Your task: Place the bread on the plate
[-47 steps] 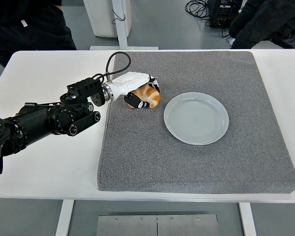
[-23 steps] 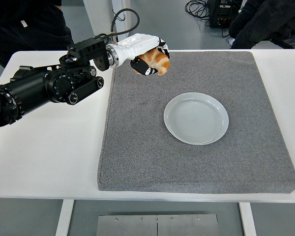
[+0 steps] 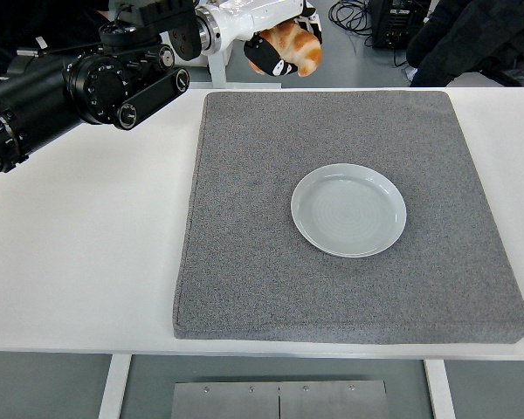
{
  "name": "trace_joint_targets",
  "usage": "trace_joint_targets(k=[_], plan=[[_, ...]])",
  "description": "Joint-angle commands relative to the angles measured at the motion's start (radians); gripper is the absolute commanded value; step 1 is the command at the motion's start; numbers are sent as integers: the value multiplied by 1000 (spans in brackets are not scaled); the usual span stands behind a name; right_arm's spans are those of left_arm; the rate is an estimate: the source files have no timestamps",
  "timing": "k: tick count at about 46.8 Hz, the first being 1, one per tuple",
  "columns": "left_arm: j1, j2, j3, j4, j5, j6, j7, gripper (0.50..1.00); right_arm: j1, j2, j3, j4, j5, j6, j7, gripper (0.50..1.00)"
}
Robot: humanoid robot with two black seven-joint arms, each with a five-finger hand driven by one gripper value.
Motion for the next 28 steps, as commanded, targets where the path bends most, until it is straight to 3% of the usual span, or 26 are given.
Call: trace_joint_targets(k=[1, 11, 28], plan=[[-20, -5, -2, 2, -11, -19, 0, 500, 0, 0, 0, 0, 0, 0, 0, 1000], [-47, -57, 7, 5, -20, -39, 0, 500, 0, 0, 0, 0, 0, 0, 0, 1000], [-67, -57, 26, 58, -17, -40, 1, 500, 0, 0, 0, 0, 0, 0, 0, 1000]])
